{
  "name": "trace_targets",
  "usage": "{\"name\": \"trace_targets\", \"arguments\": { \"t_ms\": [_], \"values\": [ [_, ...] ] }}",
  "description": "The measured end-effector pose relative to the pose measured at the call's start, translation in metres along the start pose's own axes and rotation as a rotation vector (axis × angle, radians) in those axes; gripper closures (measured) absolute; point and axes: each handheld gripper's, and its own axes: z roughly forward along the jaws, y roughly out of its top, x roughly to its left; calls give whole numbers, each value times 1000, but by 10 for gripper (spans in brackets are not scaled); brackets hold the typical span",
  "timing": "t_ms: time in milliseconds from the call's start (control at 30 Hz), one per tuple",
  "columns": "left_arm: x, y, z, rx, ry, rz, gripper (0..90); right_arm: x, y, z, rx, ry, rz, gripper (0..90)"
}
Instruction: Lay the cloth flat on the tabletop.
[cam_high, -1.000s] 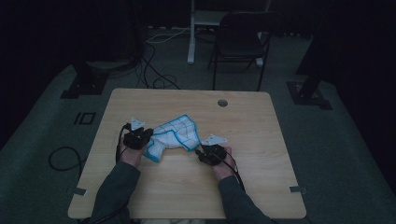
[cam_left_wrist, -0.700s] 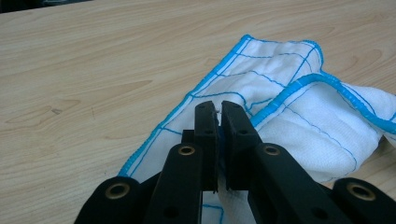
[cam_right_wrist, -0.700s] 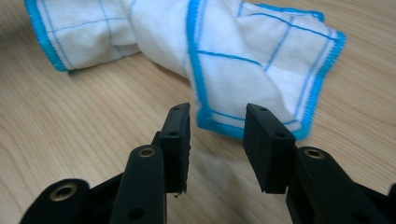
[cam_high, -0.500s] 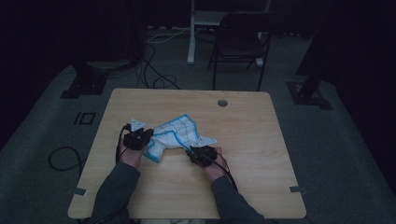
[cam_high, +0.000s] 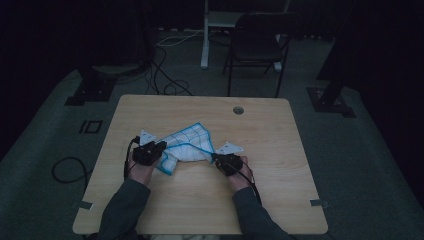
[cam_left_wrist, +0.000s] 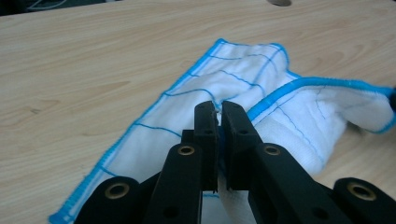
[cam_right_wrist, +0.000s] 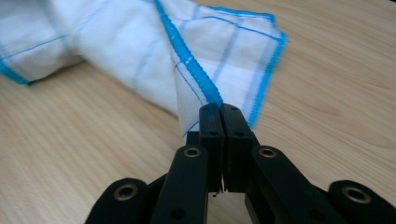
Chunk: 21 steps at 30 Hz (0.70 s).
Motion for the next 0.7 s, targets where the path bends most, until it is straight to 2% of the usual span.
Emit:
{"name": "trace_targets", "arguments": {
  "t_ms": [133,500,600,700],
  "values": [
    [-7,-5,-2,7,-25,10,860,-12,-3,-7,-3,-28,14,892],
    [-46,-10,-14,8,-137,86,856,-34,-9,-20,-1,-90,42,893],
    [-51,-9,-12,14,-190,76,834,-41,-10,-23,-2,-107,46,893],
    [-53,-9,-12,14,-196,78,810,-45,-9,-24,1,-118,45,894]
  ]
}}
